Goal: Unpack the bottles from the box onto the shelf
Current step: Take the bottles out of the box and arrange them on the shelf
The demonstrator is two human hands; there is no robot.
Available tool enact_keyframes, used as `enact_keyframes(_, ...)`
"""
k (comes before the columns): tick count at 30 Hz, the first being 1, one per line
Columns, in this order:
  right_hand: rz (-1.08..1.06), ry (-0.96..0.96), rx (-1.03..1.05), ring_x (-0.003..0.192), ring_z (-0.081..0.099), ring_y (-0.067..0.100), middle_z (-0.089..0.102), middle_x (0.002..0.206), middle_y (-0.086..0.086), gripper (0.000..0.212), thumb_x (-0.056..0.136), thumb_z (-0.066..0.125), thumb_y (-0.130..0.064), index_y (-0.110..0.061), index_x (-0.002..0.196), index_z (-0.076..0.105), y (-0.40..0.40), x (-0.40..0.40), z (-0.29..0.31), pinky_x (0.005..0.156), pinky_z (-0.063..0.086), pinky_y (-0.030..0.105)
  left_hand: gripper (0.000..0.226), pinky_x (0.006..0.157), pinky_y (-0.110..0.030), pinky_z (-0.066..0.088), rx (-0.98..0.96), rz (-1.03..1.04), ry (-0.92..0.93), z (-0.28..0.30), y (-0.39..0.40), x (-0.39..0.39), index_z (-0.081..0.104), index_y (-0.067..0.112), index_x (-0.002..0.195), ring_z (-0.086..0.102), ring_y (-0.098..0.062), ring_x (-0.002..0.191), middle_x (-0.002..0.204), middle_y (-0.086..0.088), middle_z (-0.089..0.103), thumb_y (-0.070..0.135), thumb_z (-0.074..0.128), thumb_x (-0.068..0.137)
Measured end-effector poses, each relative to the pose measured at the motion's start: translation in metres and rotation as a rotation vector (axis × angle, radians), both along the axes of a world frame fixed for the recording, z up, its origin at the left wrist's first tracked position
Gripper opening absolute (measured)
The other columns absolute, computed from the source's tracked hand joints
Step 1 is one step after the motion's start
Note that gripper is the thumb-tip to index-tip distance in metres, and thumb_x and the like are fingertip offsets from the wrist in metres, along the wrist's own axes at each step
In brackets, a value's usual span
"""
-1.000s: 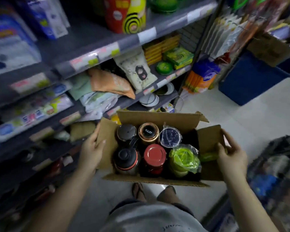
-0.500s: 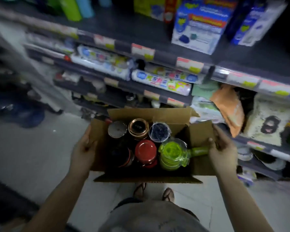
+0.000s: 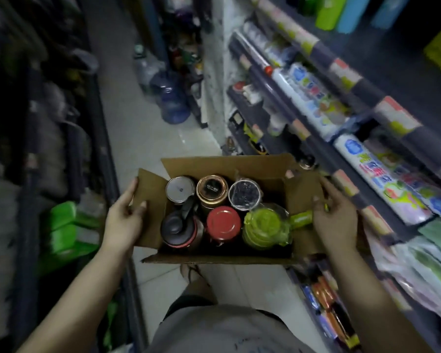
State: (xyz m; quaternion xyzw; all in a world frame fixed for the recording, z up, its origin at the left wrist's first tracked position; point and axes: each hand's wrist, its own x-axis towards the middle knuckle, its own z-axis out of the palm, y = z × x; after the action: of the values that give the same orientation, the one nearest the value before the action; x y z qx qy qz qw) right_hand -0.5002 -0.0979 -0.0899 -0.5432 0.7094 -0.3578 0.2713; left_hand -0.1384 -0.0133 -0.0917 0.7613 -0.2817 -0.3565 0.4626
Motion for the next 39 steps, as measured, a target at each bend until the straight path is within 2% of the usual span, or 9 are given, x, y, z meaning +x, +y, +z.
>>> enact_keyframes(11,0.163,-0.016,-0.024,0.123,0.054,0.022,0.06,0.13,0.01,0.047,0.089,0.054,-0.005,-0.025,0.131,0.057,-0.062,0.103,-0.019,0.098,0.047,0.041,0.057,0.097,-0.03,0.044,-0.032,0.093,0.083,-0.028,-0.024,0.086,0.039,0.033,0.142,0.058,-0.015,0.11,0.128,0.0,0.056,0.002,0.05,0.095)
enact_keyframes(17,0.152,-0.028,-0.009,0.107,0.058,0.009,0.064,0.12,0.01,0.043,0.089,0.052,0.001,-0.011,0.13,0.057,-0.1,0.156,-0.039,0.084,0.038,-0.003,0.06,0.104,-0.037,0.042,0.015,0.102,0.051,-0.049,-0.06,0.135,0.04,0.038,0.14,0.056,-0.021,0.118,0.133,-0.005,0.056,0.002,0.052,0.094)
enact_keyframes(19,0.166,-0.031,-0.022,0.101,0.059,0.008,0.065,0.12,0.011,0.042,0.089,0.053,-0.005,-0.014,0.13,0.057,-0.115,0.17,-0.042,0.084,0.044,0.005,0.06,0.103,-0.035,0.043,0.002,0.108,0.031,-0.051,-0.069,0.146,0.039,0.035,0.141,0.056,-0.019,0.117,0.133,-0.005,0.056,0.001,0.051,0.094)
enact_keyframes(21,0.182,-0.033,-0.007,0.106,0.061,0.018,0.064,0.123,0.01,0.043,0.09,0.054,-0.009,-0.018,0.131,0.056,-0.131,0.183,-0.043,0.085,0.048,0.019,0.059,0.098,-0.025,0.044,-0.029,0.11,0.014,-0.052,-0.079,0.153,0.038,0.026,0.143,0.055,-0.014,0.114,0.131,0.0,0.054,-0.003,0.048,0.093)
enact_keyframes(24,0.216,-0.026,-0.008,0.117,0.058,0.02,0.062,0.127,0.007,0.045,0.089,0.054,-0.003,-0.017,0.132,0.056,-0.158,0.205,-0.042,0.084,0.043,0.007,0.058,0.087,-0.002,0.041,-0.072,0.127,-0.019,-0.052,-0.097,0.159,0.036,0.015,0.144,0.056,0.014,0.1,0.133,0.021,0.038,-0.009,0.046,0.093)
enact_keyframes(27,0.258,-0.016,0.001,0.116,0.058,0.02,0.061,0.128,0.008,0.045,0.089,0.053,-0.001,-0.015,0.132,0.056,-0.184,0.225,-0.041,0.086,0.042,0.014,0.057,0.074,0.009,0.033,-0.068,0.178,-0.018,-0.058,-0.114,0.165,0.034,0.011,0.145,0.044,0.035,0.089,0.126,0.032,0.022,-0.01,0.044,0.093)
enact_keyframes(31,0.307,-0.051,0.047,0.118,0.057,0.02,0.057,0.13,0.0,0.046,0.089,0.053,0.0,-0.017,0.133,0.055,-0.225,0.241,-0.051,0.092,0.044,0.022,0.058,0.081,0.005,0.037,-0.02,0.21,-0.058,-0.074,-0.138,0.178,0.036,0.02,0.145,0.049,0.0,0.115,0.12,0.034,0.038,-0.005,0.047,0.094)
enact_keyframes(36,0.334,-0.14,0.144,0.115,0.052,0.01,0.057,0.119,-0.006,0.045,0.093,0.051,-0.005,-0.023,0.134,0.052,-0.27,0.261,-0.081,0.09,0.042,0.022,0.059,0.095,-0.011,0.043,0.006,0.279,-0.069,-0.111,-0.167,0.191,0.037,0.026,0.145,0.056,0.014,0.101,0.123,0.023,0.05,-0.002,0.048,0.094)
enact_keyframes(39,0.329,-0.12,0.175,0.104,0.049,0.001,0.054,0.113,-0.011,0.046,0.094,0.05,-0.005,-0.025,0.136,0.051,-0.288,0.276,-0.103,0.077,0.04,0.008,0.059,0.096,-0.013,0.041,0.055,0.346,-0.059,-0.142,-0.185,0.196,0.037,0.029,0.145,0.054,-0.004,0.116,0.129,0.013,0.051,0.0,0.048,0.094)
